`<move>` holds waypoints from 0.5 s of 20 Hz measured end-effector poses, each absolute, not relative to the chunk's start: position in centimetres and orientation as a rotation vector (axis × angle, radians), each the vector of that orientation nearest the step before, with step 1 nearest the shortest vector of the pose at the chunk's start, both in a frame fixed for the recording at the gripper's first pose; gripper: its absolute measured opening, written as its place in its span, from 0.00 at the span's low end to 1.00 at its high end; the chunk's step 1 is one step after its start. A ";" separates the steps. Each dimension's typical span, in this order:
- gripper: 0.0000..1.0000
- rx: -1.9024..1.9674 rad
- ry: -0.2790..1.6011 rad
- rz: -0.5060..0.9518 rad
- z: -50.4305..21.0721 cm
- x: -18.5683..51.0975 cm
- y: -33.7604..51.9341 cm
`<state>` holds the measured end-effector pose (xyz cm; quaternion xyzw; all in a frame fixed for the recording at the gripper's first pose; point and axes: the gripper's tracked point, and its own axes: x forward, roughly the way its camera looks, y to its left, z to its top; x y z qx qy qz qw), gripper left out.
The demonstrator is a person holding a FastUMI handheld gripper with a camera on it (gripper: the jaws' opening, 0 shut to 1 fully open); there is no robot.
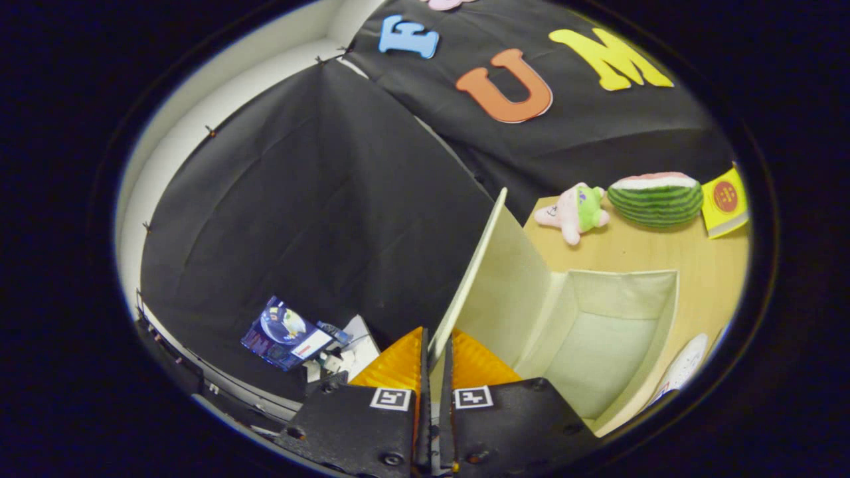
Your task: Open the storage box then place both shoes into the box .Put the left shoe in first, then the right shoe, with the right side of both shoes facing outward in a uniform manner.
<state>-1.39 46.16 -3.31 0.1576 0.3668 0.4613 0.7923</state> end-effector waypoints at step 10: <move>0.78 0.122 0.566 0.901 -2.7 0.2 49.2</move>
